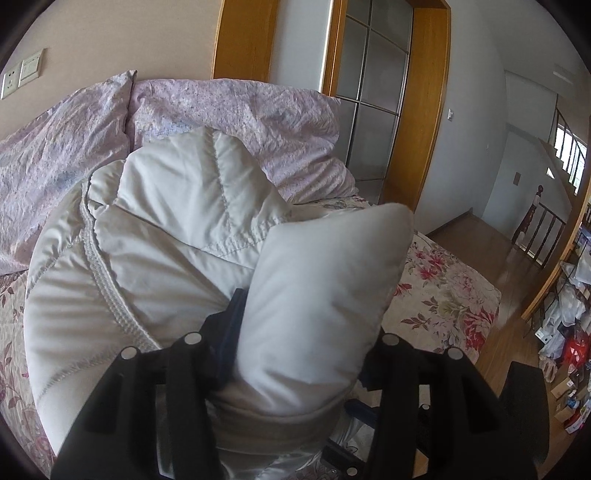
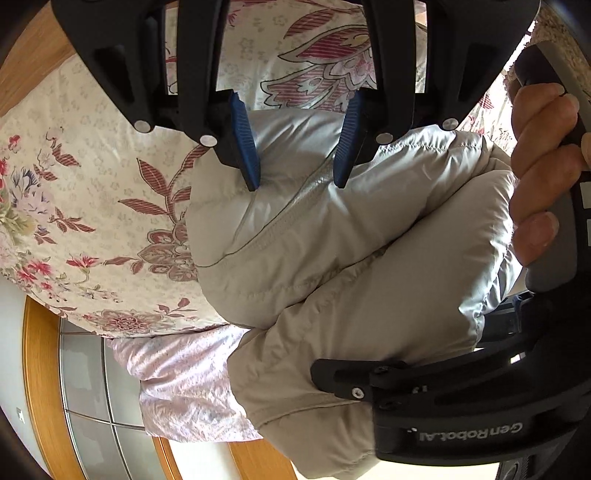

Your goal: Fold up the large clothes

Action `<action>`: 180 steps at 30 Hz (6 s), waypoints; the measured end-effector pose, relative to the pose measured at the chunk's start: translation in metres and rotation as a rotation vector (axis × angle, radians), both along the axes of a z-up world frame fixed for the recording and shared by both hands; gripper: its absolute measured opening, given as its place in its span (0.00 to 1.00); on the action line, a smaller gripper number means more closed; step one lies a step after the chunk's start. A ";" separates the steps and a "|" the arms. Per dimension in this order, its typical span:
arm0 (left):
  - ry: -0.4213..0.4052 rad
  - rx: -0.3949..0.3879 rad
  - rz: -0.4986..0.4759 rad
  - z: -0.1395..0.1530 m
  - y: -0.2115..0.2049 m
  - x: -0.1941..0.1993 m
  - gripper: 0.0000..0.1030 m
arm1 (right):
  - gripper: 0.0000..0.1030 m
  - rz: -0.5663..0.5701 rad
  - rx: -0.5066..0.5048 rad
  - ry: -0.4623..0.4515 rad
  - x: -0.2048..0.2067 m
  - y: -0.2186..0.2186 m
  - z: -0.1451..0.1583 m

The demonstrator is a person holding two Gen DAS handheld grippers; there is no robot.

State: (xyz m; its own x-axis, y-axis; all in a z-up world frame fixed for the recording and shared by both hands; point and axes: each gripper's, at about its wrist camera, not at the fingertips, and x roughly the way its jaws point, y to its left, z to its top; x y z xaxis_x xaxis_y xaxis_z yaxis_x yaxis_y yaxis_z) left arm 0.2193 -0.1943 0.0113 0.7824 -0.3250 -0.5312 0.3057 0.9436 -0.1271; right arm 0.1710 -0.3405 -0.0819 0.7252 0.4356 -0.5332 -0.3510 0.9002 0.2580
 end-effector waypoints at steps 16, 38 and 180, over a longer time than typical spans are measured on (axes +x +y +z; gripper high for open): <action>0.034 0.079 -0.040 -0.026 -0.030 0.006 0.50 | 0.48 -0.075 0.004 0.021 -0.005 -0.030 -0.011; -0.008 0.186 -0.109 -0.032 -0.074 -0.032 0.75 | 0.48 -0.228 -0.006 0.023 -0.020 -0.073 -0.011; 0.114 0.278 0.328 -0.033 0.107 0.128 0.98 | 0.50 -0.090 -0.203 0.006 0.188 0.026 0.039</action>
State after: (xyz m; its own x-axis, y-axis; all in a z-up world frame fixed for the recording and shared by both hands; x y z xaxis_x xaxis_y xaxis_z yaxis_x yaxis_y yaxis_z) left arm 0.3478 -0.0876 -0.0221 0.7517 0.0984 -0.6521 -0.0172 0.9914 0.1298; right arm 0.3592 -0.3146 -0.0433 0.7532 0.2524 -0.6074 -0.2656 0.9615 0.0702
